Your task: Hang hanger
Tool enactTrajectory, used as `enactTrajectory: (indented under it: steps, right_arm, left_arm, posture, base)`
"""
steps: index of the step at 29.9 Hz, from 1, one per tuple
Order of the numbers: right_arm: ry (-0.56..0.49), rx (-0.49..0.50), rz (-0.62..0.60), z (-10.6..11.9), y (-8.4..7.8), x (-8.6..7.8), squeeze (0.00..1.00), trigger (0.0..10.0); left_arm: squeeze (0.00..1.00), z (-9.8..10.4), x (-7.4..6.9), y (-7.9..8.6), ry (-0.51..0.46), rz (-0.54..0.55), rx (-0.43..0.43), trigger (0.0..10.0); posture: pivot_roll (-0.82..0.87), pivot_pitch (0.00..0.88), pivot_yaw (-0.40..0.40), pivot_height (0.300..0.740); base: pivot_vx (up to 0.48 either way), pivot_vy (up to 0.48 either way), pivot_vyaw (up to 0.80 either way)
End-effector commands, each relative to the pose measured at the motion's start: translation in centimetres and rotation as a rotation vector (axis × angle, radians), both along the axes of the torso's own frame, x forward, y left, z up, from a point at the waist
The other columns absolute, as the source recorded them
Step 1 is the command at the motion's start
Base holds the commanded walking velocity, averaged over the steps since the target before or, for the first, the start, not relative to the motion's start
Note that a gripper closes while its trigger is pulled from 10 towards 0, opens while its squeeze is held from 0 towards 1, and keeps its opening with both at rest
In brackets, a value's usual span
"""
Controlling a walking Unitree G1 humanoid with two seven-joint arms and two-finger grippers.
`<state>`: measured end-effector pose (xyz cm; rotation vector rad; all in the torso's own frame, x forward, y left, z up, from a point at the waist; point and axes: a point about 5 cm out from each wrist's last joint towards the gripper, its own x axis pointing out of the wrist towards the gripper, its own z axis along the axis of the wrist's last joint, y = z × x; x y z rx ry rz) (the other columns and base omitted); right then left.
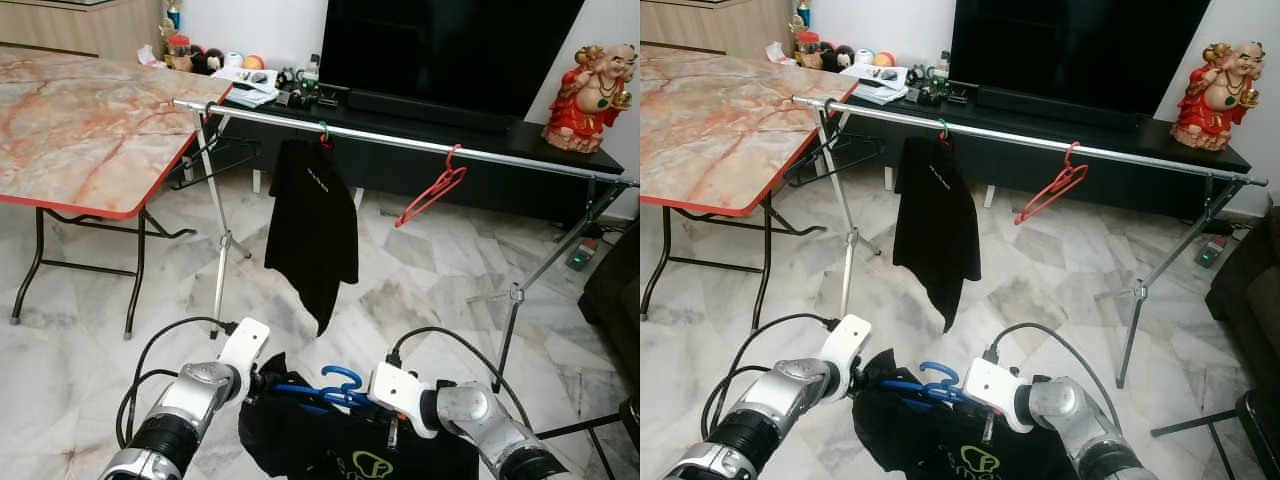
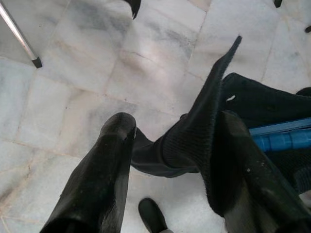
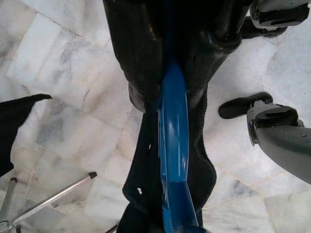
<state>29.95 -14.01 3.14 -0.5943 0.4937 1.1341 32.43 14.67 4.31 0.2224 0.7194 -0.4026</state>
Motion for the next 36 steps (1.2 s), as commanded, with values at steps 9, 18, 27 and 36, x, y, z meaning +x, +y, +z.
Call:
enactTrajectory:
  steps: [9, 18, 27, 36]
  right_arm:
    - [-0.063, 0.026, 0.007, 1.2, -0.1, 0.7, 0.00, 10.0]
    - [-0.064, 0.021, 0.006, 1.2, -0.1, 0.7, 0.00, 10.0]
    - [-0.066, 0.010, 0.000, 1.1, -0.3, 0.8, 0.00, 10.0]
    - [-0.070, -0.010, -0.014, 1.0, -0.5, 0.8, 0.00, 10.0]
  left_arm:
    - [0.00, -0.4, -0.2, -0.7, 0.007, -0.012, -0.055, 6.0]
    - [0.00, -0.4, -0.4, -1.1, 0.017, -0.043, -0.071, 0.0]
    - [0.00, -0.3, -0.4, -1.2, 0.015, -0.053, -0.074, 0.0]
    - [0.00, -0.2, -0.4, -1.2, 0.009, -0.063, -0.079, 0.0]
  posture:
    - [0.13, 0.001, -0.133, 0.740]
    - [0.13, 0.000, -0.133, 0.740]
    - [0.13, 0.000, -0.132, 0.740]
    - [0.13, 0.000, -0.130, 0.740]
  base:
    - [0.000, 0.000, 0.00]
    - [0.000, 0.000, 0.00]
    - [0.000, 0.000, 0.00]
    - [0.000, 0.000, 0.00]
